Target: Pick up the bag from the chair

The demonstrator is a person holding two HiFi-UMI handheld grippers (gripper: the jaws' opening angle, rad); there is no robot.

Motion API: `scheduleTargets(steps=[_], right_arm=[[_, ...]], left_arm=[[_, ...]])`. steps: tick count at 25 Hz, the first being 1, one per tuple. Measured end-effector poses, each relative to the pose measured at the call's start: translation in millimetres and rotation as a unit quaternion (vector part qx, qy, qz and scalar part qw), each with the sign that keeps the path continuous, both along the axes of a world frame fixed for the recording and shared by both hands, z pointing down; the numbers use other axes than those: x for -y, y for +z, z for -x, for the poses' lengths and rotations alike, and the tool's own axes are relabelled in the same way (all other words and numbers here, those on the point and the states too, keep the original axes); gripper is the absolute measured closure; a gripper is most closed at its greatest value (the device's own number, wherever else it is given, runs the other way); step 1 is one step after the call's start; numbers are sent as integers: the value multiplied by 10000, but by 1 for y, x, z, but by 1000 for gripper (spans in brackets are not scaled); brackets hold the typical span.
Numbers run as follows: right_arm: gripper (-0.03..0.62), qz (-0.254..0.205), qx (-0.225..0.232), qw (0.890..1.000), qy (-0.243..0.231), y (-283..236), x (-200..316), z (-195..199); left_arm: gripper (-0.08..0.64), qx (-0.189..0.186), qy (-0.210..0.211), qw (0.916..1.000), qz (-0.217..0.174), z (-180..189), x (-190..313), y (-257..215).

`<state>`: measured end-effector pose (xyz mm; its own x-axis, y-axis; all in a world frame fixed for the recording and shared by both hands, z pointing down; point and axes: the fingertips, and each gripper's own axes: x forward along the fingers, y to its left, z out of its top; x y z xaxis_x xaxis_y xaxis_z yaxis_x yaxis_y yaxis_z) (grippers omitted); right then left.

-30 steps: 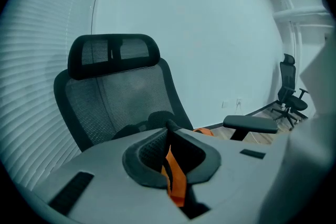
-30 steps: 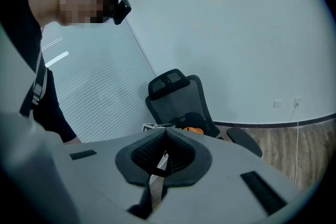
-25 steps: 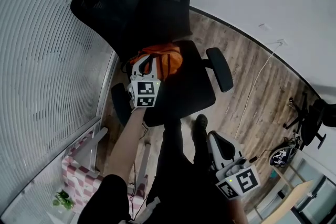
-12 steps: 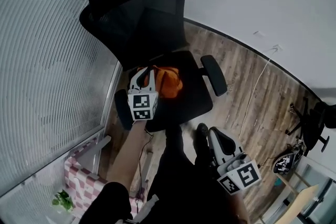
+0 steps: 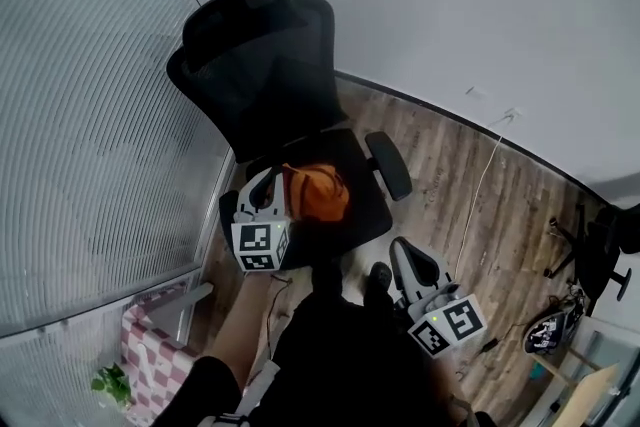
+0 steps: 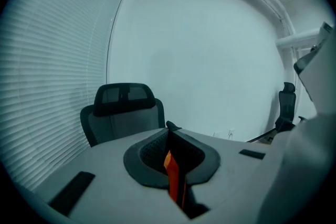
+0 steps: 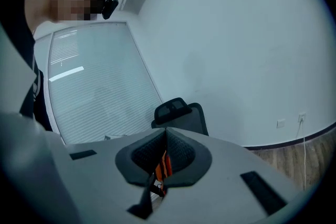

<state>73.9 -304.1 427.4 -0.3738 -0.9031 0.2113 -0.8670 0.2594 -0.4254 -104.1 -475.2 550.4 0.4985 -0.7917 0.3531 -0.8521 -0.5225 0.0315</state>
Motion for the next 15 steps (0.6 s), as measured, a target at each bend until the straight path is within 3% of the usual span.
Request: scheduleTargets(steps=[9,15], right_arm=[[572,-488,117,9987,-21,-30,-31,-54],[572,-646,156,9972,-337,-40,-68,-82]], left_arm=[[525,-435,-396,9967,-566,-20,-58,-86],[525,-527,-690,9917,-951,-35,-113,-139]])
